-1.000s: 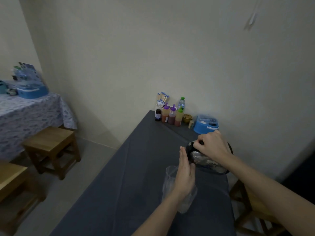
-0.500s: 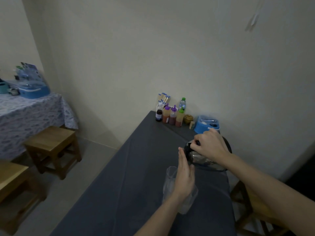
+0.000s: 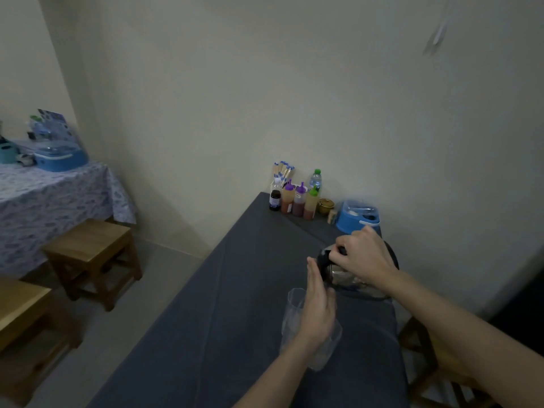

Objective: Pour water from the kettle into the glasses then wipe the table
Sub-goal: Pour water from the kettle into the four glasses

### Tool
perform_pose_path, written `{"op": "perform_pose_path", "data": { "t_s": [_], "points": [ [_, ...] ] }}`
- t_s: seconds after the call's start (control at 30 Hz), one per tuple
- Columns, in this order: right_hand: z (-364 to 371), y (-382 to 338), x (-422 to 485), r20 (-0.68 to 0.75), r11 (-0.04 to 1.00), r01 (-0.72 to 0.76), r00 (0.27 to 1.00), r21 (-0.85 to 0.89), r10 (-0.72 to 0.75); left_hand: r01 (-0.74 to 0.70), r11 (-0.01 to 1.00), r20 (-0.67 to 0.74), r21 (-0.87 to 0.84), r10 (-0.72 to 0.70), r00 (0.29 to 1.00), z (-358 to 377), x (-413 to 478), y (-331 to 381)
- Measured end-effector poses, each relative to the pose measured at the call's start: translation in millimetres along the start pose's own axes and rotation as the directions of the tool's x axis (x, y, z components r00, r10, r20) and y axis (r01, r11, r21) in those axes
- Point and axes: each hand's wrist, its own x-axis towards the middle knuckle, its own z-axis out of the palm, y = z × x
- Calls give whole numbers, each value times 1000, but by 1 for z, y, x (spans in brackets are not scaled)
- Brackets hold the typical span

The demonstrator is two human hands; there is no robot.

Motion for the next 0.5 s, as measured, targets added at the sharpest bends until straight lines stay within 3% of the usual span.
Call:
{"op": "perform_pose_path", "data": {
  "t_s": [0.1,0.23,0.37,0.5],
  "points": [
    [8,5,-10,-33,992,-72,997,102,76,-18,998,45,61,15,999,-4,3,1],
    [23,20,-32,-20,899,-313,942,308,335,-66,978,143,200,38,989,-8,10,4],
    [30,31,-67,49,659,-496,818,565,573,-198,915,290,351,95,952,-3,19,11],
    [41,45,-105,130,373,-551,670,747,731,-372,790,431,488,153,890,17,26,21]
  ]
}}
